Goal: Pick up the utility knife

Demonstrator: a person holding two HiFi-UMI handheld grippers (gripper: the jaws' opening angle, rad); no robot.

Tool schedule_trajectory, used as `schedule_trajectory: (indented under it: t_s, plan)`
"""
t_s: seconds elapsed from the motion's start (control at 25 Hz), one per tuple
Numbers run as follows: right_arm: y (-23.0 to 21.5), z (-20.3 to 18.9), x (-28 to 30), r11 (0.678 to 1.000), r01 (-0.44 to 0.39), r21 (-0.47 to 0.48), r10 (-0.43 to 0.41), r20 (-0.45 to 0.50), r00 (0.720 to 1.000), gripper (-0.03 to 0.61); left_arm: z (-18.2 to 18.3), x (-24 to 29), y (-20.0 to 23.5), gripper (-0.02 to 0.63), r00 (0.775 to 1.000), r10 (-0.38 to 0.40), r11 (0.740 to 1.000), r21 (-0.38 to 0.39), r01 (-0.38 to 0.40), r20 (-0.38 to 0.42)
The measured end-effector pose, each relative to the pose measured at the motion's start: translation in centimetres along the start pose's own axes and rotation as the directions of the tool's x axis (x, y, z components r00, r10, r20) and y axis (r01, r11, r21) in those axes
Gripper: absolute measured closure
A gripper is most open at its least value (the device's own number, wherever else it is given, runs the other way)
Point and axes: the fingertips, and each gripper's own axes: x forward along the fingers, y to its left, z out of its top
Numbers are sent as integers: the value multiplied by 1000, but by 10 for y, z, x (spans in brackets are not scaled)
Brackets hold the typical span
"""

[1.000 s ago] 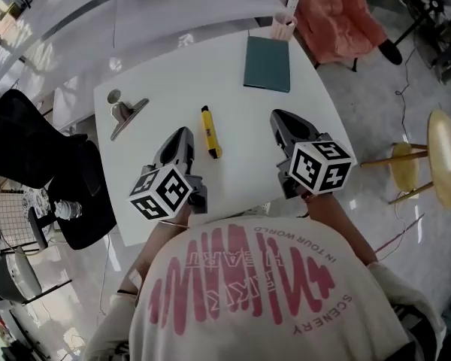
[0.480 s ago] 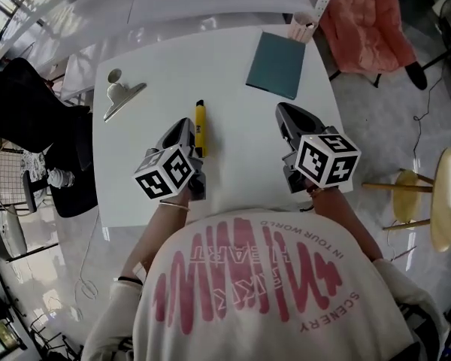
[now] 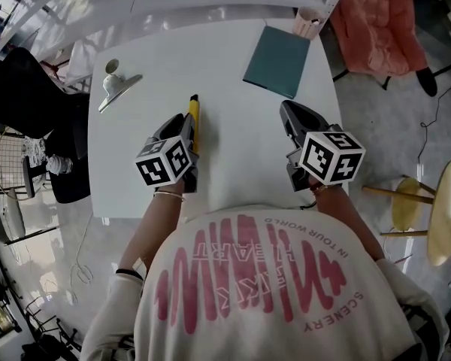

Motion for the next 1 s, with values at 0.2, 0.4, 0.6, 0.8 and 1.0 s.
schedule_trajectory:
  t_s: [0.2,0.4,0.6,0.8,1.0]
  plan:
    - [-9,-1,5,1000,-8,17,8,-10,1000,563,-7,12,2,446,998,25,999,39,-22,-58]
    - [-16,-1,7,999,-13,31,13,-12,1000,563,-21,24,5,425,985,50,992,119,-30,-165]
    - [-24,1,8,999,-5,52,5,-11,1000,563,-28,31,10,419,967,102,979,198,-55,-235]
    - [-27,1,8,998,-3,67,3,-6,1000,563,-28,34,17,419,951,162,962,258,-92,-265]
    - [-32,-3,6,997,9,78,-9,-5,1000,563,-30,38,18,419,945,164,958,274,-84,-283]
